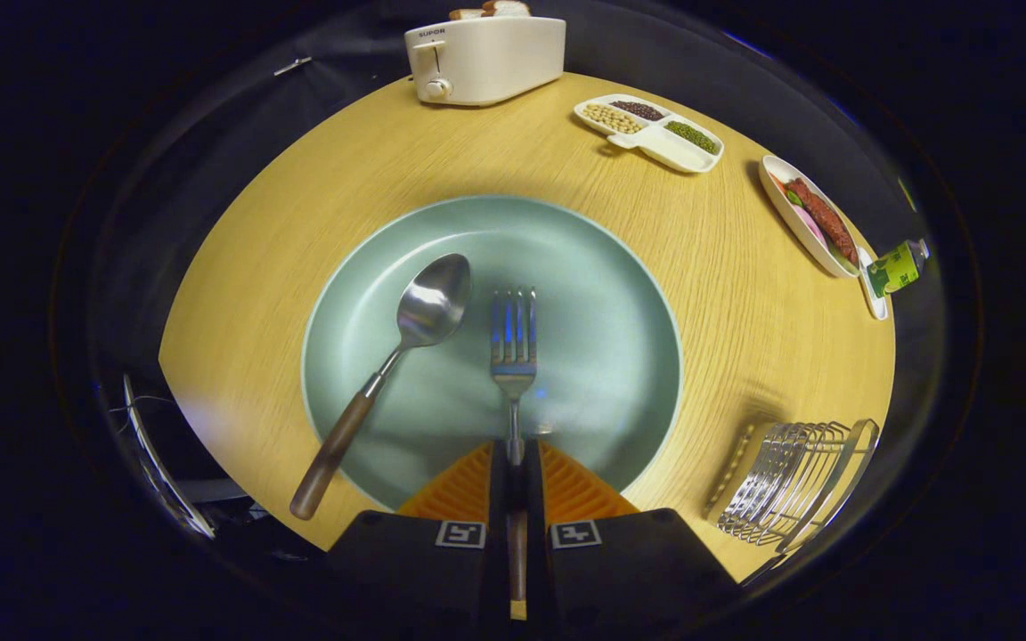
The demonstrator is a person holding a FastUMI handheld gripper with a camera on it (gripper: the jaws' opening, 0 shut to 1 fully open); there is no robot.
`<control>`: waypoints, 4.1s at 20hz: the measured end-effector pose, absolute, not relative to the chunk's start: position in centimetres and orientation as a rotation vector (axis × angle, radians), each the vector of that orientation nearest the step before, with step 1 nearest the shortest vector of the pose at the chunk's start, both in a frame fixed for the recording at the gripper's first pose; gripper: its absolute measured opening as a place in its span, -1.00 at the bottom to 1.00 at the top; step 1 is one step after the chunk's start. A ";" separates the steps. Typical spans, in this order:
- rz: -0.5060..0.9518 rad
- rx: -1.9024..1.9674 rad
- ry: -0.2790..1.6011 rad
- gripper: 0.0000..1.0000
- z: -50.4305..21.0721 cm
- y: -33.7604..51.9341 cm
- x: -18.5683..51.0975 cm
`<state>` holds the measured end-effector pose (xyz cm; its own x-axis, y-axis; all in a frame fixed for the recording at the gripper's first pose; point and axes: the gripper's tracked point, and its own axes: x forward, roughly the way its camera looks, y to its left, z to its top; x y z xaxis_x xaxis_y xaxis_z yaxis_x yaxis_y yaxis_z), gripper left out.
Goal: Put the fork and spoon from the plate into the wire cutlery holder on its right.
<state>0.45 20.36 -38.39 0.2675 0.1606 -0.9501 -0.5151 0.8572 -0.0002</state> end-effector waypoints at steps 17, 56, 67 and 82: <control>0.604 -0.276 1.205 -0.88 -26.2 13.0 0.6; 0.456 -0.158 1.218 1.00 -22.4 1.6 5.8; 0.300 0.036 0.603 0.99 -11.5 7.1 5.2; 0.355 0.064 0.844 0.99 -25.5 22.4 1.3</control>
